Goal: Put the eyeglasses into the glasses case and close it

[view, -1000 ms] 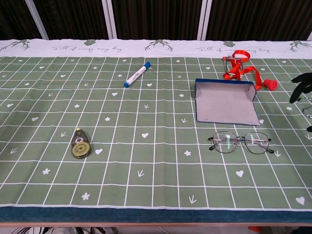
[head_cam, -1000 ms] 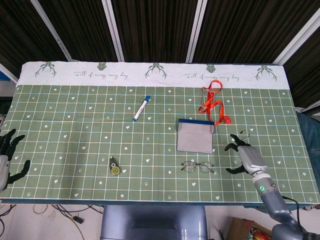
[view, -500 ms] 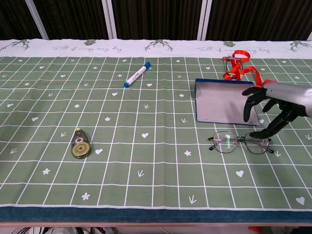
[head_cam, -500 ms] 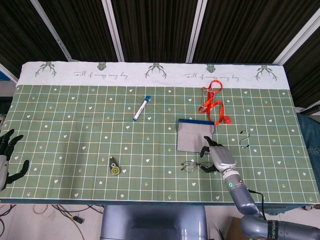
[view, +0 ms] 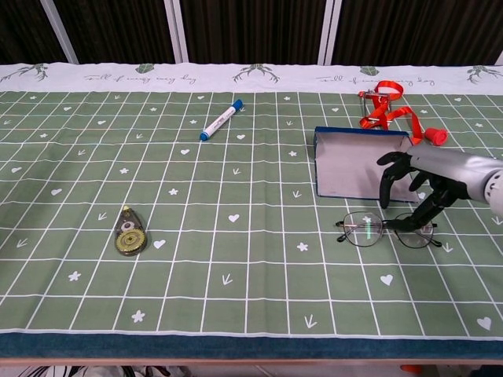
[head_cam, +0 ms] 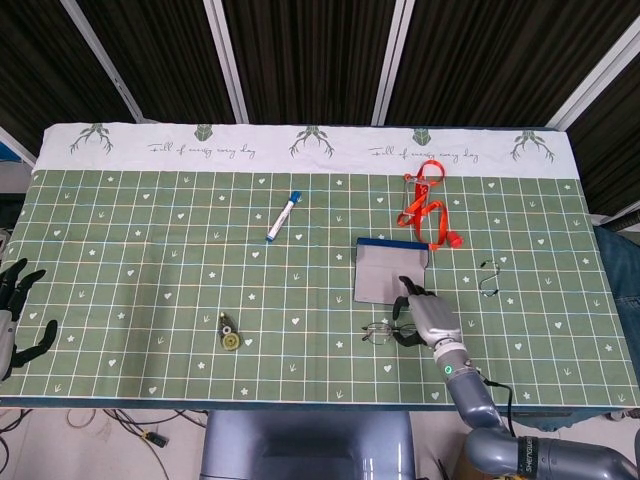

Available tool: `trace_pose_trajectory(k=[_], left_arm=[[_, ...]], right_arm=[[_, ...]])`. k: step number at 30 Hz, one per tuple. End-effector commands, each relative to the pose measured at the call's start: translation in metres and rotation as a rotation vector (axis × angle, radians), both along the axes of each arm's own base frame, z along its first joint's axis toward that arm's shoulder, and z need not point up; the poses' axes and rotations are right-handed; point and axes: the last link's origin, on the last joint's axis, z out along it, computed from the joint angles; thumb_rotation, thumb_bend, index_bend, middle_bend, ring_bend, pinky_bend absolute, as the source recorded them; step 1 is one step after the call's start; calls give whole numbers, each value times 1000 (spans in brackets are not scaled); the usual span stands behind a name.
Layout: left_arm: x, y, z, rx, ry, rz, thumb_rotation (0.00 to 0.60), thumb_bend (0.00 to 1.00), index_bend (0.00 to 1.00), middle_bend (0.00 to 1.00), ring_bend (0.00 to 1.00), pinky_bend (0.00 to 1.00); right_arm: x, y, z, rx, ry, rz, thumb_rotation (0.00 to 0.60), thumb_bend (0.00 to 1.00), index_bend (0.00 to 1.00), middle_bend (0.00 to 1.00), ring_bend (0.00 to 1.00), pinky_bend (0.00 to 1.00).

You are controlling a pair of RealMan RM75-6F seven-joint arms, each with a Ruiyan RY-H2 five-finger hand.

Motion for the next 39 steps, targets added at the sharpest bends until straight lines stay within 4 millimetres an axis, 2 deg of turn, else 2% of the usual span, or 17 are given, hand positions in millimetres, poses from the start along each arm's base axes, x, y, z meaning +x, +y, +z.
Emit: trace_pose_trajectory(k=[1, 39], left_arm=[[0, 0, 0, 0, 0, 0, 600, 388, 119, 0, 0, 0], [0, 1, 1, -6, 3, 5, 600, 388, 119, 0, 0, 0]], right_arm=[[0, 0, -1, 1, 0, 0, 600, 358, 542, 71, 148, 211], [-3, -3, -9, 22, -8, -12, 600, 433, 582, 78, 151, 211]])
